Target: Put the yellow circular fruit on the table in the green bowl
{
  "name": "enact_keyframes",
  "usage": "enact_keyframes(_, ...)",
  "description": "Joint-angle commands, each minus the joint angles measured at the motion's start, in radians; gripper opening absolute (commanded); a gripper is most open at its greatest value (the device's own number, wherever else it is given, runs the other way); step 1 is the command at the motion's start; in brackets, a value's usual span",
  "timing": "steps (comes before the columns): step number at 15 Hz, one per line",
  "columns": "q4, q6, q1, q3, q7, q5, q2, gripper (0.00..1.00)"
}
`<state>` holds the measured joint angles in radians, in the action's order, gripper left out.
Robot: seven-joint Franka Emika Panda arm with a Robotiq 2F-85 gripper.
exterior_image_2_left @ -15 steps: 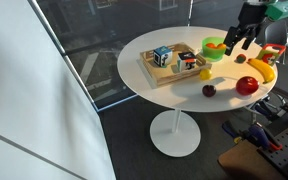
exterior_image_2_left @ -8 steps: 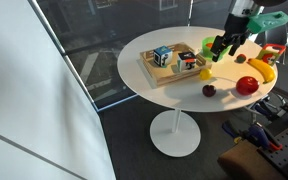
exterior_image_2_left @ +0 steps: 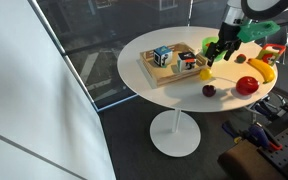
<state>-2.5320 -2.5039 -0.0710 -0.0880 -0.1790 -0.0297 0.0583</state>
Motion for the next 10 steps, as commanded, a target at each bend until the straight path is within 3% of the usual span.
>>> enact_keyframes(1,0.029,-0.019,0.0,-0.003,-0.049,0.033,-0.046,1.0)
enact_keyframes(10,0.073,-0.067,-0.006,0.008,-0.044,0.047,-0.142,1.0)
